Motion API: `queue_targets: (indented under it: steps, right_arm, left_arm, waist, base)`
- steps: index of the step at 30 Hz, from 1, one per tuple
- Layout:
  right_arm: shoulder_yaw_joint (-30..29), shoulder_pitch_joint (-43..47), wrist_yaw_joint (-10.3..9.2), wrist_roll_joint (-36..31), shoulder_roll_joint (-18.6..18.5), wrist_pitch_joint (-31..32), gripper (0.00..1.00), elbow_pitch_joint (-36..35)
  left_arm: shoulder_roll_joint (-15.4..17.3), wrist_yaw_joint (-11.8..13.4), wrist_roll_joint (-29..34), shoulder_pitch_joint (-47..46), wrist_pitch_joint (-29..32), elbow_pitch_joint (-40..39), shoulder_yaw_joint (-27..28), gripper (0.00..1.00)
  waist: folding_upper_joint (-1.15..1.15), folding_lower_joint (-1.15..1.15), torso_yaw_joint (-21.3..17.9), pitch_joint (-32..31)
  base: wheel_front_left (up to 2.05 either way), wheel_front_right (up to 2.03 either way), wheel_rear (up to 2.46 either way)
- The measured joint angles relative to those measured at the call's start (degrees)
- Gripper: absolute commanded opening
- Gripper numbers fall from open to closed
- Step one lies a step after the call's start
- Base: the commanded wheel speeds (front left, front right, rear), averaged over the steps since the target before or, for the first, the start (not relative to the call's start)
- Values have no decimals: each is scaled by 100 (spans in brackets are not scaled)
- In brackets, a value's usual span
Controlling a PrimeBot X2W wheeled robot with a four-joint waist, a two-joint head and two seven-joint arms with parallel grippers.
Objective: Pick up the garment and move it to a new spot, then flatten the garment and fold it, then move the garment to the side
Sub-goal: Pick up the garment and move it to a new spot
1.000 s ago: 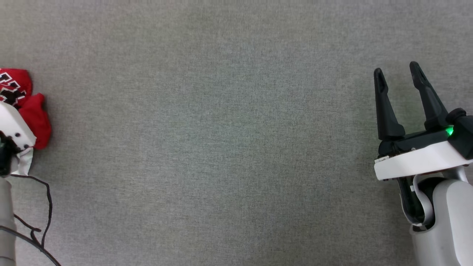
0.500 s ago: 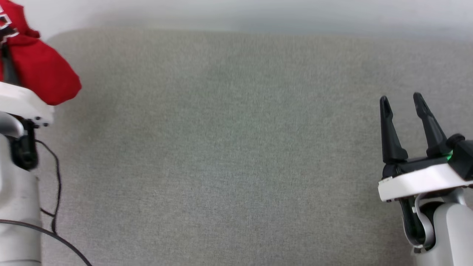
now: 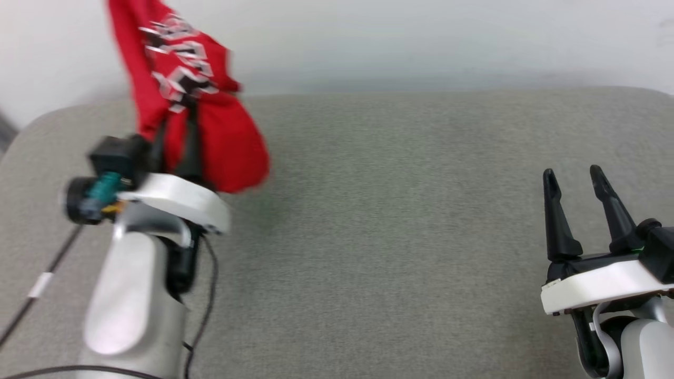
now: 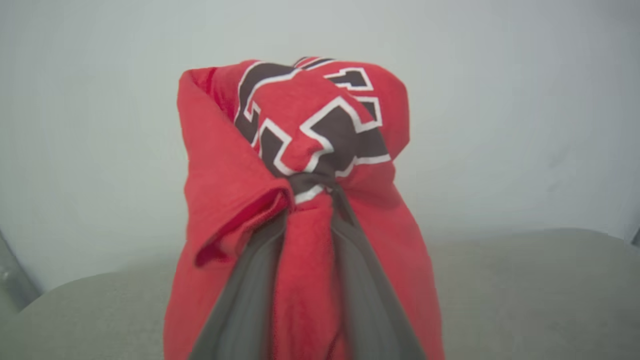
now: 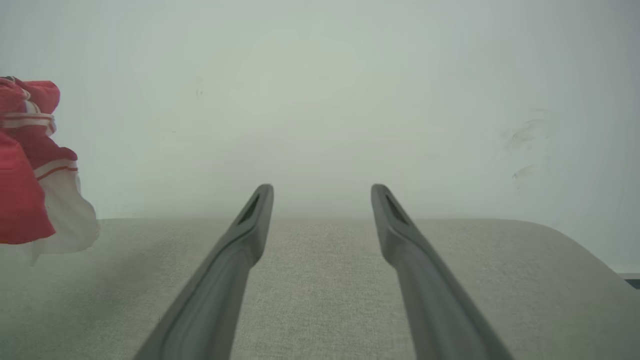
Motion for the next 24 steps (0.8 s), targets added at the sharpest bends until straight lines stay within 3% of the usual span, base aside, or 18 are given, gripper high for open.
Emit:
queue_targets:
  steps: [6,7,8,18,19,20,21,24]
  right_arm:
    - [46,16,0,53,26,21,100,-47]
    - [49,19,0,113,33,-2,100,-55]
    - [65,16,0,132,35,-19,100,-45]
    - [105,-97,0,214,52,-215,100,168]
    - [101,-104,0,222,53,-231,100,196]
    - [97,-121,0,224,52,-255,100,224]
    - [104,-142,0,240,53,-263,100,241]
    - [78,-152,1,237,56,-271,100,312]
  left_arm:
    - [-445,-198,75,341,315,-256,-853,0]
    - [-584,-294,91,472,347,-250,-1419,0]
    - [-622,-330,77,527,377,-223,-1646,0]
    - [-643,-426,-34,788,754,480,-3728,0]
    - [-614,-426,-122,786,782,514,-3917,35]
    - [-579,-426,-179,778,778,535,-4054,84]
    - [-547,-428,-250,764,750,553,-4122,100]
    - [-505,-435,-374,680,542,549,-4116,100]
  waist:
    - [0,1,-431,56]
    - [0,0,-604,177]
    - [0,1,-651,234]
    - [0,1,-946,735]
    - [0,2,-944,744]
    - [0,2,-931,740]
    - [0,2,-915,722]
    - [0,1,-861,621]
  base:
    - [0,0,0]
    - [0,0,0]
    - [0,0,0]
    - [0,0,0]
    - [0,0,0]
    - [0,0,0]
    - [0,0,0]
    - [0,0,0]
